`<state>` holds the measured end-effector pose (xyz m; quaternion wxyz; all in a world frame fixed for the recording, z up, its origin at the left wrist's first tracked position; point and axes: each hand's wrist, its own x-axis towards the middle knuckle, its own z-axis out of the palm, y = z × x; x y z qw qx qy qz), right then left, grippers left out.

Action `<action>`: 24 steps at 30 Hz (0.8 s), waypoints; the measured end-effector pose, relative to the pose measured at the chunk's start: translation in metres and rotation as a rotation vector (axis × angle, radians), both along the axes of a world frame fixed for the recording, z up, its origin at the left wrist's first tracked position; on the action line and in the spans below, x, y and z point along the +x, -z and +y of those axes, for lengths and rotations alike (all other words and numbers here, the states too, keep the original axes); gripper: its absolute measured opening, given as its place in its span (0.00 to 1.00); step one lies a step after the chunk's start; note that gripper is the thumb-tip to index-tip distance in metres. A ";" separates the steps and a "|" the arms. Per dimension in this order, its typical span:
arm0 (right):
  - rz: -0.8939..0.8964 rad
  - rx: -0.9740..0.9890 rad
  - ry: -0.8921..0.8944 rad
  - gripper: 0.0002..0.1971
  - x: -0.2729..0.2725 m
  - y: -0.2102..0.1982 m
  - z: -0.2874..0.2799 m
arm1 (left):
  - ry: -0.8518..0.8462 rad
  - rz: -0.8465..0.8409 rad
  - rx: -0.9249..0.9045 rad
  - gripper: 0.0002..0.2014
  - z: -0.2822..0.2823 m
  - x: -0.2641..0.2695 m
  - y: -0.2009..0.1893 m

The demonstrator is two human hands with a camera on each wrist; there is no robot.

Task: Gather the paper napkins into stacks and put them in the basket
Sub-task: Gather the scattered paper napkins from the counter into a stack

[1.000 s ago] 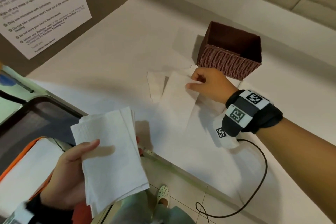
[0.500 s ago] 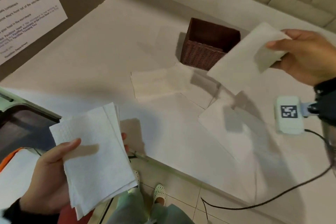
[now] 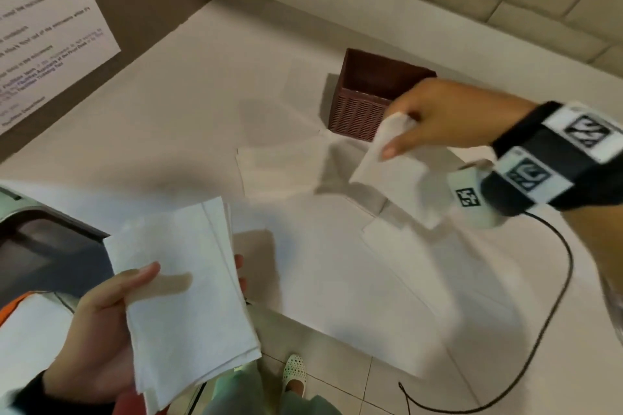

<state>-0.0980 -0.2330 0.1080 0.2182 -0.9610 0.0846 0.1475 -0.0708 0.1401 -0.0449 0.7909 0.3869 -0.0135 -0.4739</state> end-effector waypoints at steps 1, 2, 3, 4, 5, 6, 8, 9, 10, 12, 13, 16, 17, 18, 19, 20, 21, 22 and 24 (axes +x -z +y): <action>0.054 -0.048 -0.088 0.08 0.019 0.007 0.014 | 0.022 0.078 -0.052 0.27 -0.003 -0.002 -0.005; 0.104 -0.082 -0.172 0.10 0.039 0.016 0.026 | 0.069 0.165 -0.116 0.26 -0.007 -0.004 -0.011; 0.141 -0.111 -0.249 0.13 0.057 0.024 0.039 | 0.080 0.187 -0.140 0.26 -0.007 -0.004 -0.011; 0.164 -0.136 -0.319 0.15 0.075 0.033 0.051 | 0.054 0.198 -0.142 0.26 -0.005 -0.006 -0.012; 0.175 -0.158 -0.380 0.16 0.089 0.041 0.063 | 0.013 0.196 -0.135 0.26 -0.002 -0.009 -0.012; 0.184 -0.183 -0.430 0.16 0.101 0.049 0.073 | -0.012 0.186 -0.135 0.26 0.001 -0.011 -0.012; 0.203 -0.219 -0.492 0.16 0.119 0.064 0.089 | -0.039 0.198 -0.141 0.26 0.007 -0.013 -0.013; 0.220 -0.230 -0.508 0.16 0.125 0.071 0.095 | -0.057 0.202 -0.148 0.26 0.012 -0.012 -0.013; 0.238 -0.234 -0.522 0.17 0.130 0.078 0.099 | -0.051 0.217 -0.159 0.27 0.017 -0.010 -0.011; 0.265 -0.239 -0.557 0.19 0.136 0.090 0.103 | -0.039 0.238 -0.187 0.29 0.026 -0.006 -0.002; 0.265 -0.230 -0.556 0.20 0.138 0.095 0.104 | -0.057 0.223 -0.215 0.29 0.030 -0.005 0.002; 0.225 -0.189 -0.469 0.28 0.134 0.101 0.101 | -0.122 0.167 -0.153 0.28 0.043 -0.005 0.012; 0.208 -0.178 -0.452 0.30 0.133 0.102 0.098 | -0.135 0.176 -0.112 0.28 0.046 -0.004 0.011; 0.195 -0.173 -0.436 0.31 0.131 0.103 0.094 | -0.168 0.169 -0.064 0.27 0.045 -0.003 0.006; 0.189 -0.182 -0.413 0.32 0.129 0.104 0.091 | -0.209 0.098 -0.040 0.27 0.043 0.003 0.000; 0.198 -0.212 -0.391 0.32 0.127 0.105 0.088 | -0.238 0.021 0.013 0.32 0.041 0.004 0.004; 0.213 -0.243 -0.372 0.32 0.124 0.105 0.087 | -0.223 0.084 0.042 0.41 0.032 0.003 0.014; 0.222 -0.261 -0.356 0.31 0.122 0.107 0.086 | -0.205 0.249 -0.032 0.45 0.027 0.007 0.019; 0.220 -0.257 -0.327 0.29 0.119 0.109 0.088 | -0.216 0.188 -0.186 0.32 0.019 0.005 0.001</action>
